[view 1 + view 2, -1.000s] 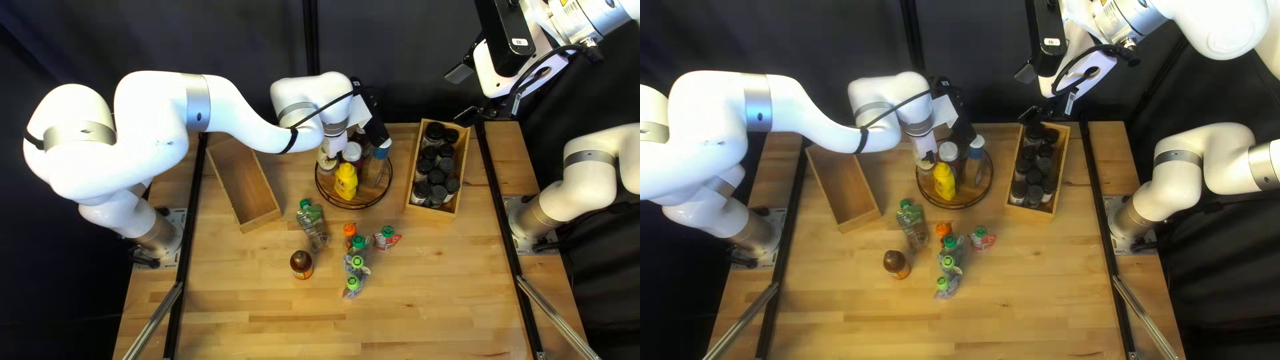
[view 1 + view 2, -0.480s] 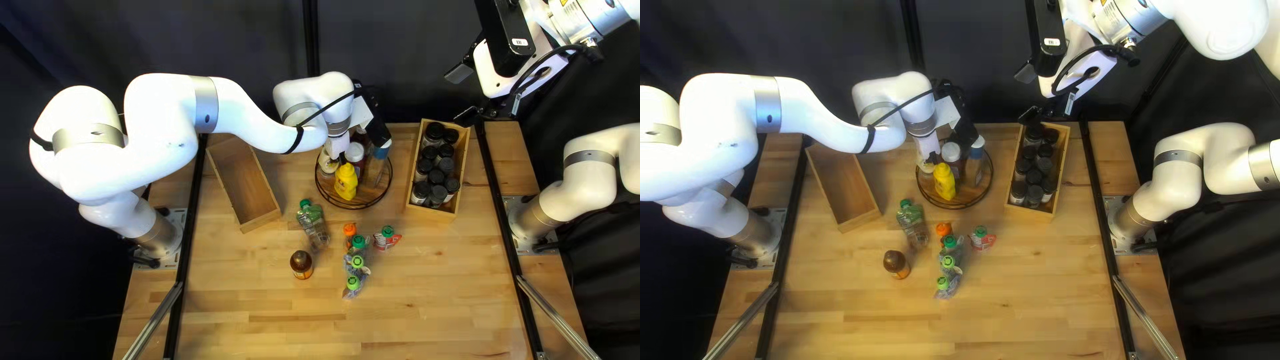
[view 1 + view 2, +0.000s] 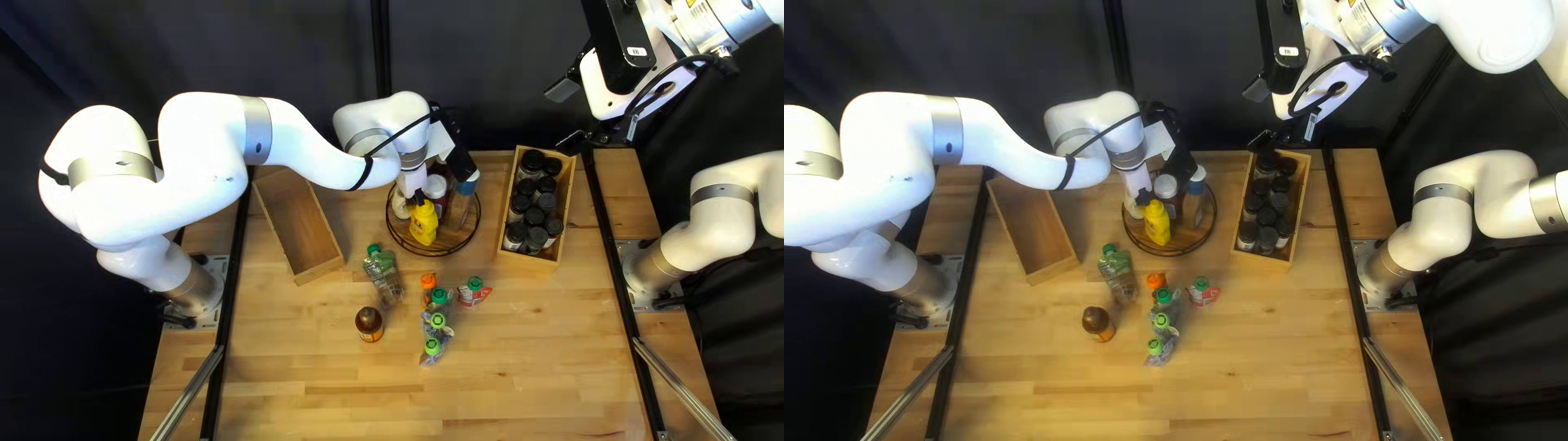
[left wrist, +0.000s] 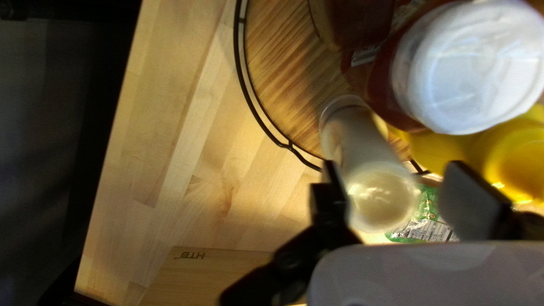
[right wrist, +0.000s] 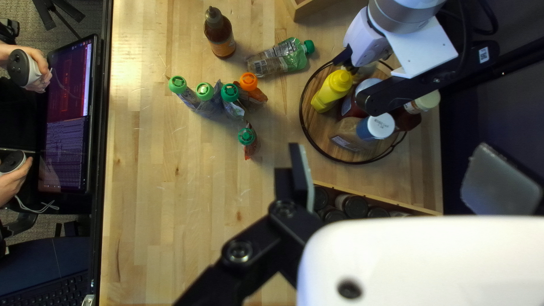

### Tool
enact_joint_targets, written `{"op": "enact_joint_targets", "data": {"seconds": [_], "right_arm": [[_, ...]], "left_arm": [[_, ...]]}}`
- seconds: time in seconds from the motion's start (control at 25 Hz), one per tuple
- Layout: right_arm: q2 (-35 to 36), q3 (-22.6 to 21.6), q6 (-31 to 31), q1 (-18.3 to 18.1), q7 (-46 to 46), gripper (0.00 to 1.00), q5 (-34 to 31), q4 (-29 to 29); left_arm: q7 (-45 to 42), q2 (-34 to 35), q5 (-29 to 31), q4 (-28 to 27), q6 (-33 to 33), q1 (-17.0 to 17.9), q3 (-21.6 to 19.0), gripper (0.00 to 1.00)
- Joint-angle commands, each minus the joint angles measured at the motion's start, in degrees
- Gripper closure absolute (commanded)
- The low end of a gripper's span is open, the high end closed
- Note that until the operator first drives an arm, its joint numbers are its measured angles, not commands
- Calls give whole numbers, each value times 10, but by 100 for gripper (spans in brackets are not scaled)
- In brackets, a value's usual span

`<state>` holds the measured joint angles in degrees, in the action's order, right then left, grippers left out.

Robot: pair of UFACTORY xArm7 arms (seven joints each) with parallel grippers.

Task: Separate condiments, baby food and spices and place it in 3 different racks/containers

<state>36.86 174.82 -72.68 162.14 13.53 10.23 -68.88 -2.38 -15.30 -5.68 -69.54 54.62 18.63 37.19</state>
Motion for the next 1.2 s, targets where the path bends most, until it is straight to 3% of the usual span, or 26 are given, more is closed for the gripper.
{"op": "enact_joint_targets", "data": {"seconds": [0.04, 0.28, 0.64, 0.92, 1.2], "right_arm": [[0, 0, 0, 0, 0, 0, 0, 0], [0, 0, 0, 0, 0, 0, 0, 0], [0, 0, 0, 0, 0, 0, 0, 0], [0, 0, 0, 0, 0, 0, 0, 0], [0, 0, 0, 0, 0, 0, 0, 0]], "left_arm": [[-16, 19, 18, -9, 26, 14, 0, 0], [-57, 75, 66, -1, 70, 49, -11, 0], [-82, 194, 97, 59, 127, 129, -87, 0], [-37, 229, 86, 83, 123, 185, -143, 0], [-10, 219, 99, 92, 102, 213, -169, 0]]}}
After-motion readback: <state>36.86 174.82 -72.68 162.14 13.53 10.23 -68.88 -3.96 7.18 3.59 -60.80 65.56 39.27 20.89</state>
